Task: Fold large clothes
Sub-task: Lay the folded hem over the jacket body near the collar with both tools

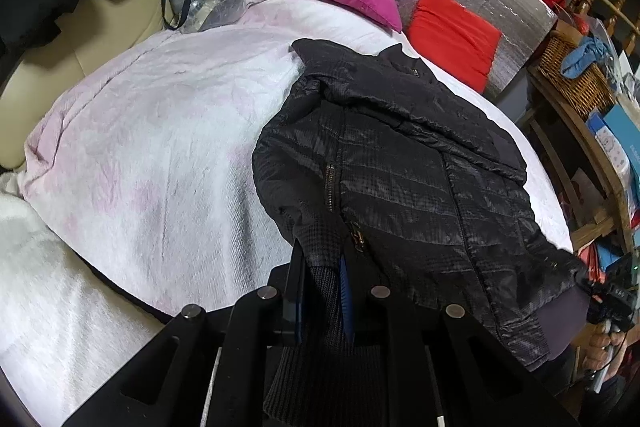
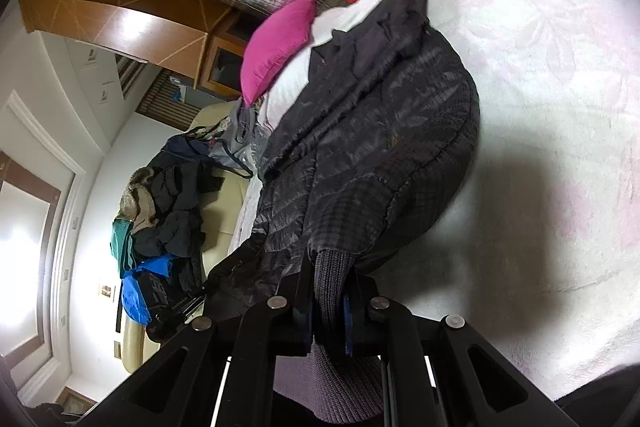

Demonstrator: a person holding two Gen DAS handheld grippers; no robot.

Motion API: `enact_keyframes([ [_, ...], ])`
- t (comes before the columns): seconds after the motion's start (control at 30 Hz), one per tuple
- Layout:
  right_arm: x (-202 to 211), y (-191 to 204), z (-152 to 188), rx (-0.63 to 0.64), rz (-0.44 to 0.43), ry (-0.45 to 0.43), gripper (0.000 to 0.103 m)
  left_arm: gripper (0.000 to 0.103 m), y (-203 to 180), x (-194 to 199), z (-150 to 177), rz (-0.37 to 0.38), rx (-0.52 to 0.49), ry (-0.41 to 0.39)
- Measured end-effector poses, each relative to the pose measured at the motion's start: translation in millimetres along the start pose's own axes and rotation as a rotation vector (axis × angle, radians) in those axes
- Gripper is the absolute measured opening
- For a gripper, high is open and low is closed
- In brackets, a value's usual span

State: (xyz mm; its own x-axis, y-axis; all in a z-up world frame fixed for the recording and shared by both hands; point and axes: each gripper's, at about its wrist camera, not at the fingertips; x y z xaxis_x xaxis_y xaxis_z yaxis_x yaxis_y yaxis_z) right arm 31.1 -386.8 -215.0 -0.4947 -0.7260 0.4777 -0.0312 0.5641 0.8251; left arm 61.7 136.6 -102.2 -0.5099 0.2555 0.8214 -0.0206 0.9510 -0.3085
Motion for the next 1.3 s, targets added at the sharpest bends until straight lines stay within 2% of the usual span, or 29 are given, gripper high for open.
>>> enact_keyframes([
  [0.2, 0, 10, -4, 0.026, 0.005, 0.005, 0.011, 0.015, 0, 4, 4, 0.001, 0.008, -0.017],
  [0.63, 3, 4, 0, 0.007, -0.002, -0.020, 0.011, 0.015, -4, 1, -3, 0.005, -0.009, -0.012],
  [1.07, 8, 17, -19, 0.015, -0.054, -0.058, 0.011, 0.015, -7, 16, -28, 0.059, -0.006, -0.055],
  [1.3, 11, 28, -26, 0.035, -0.048, -0.083, 0.011, 0.015, -15, 20, -45, 0.068, -0.032, -0.078],
])
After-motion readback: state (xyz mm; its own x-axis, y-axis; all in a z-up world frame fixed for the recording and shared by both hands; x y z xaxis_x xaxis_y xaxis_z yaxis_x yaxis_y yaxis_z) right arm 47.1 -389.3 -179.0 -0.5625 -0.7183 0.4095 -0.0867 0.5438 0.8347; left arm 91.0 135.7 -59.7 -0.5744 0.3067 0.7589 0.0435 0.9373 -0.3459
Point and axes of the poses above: each gripper's, at about its wrist camera, not at the fingertips, and x roughly against the way its jaws point, y to its left, z to its underside, and after that the axes turned 5 degrees about y, right-handed
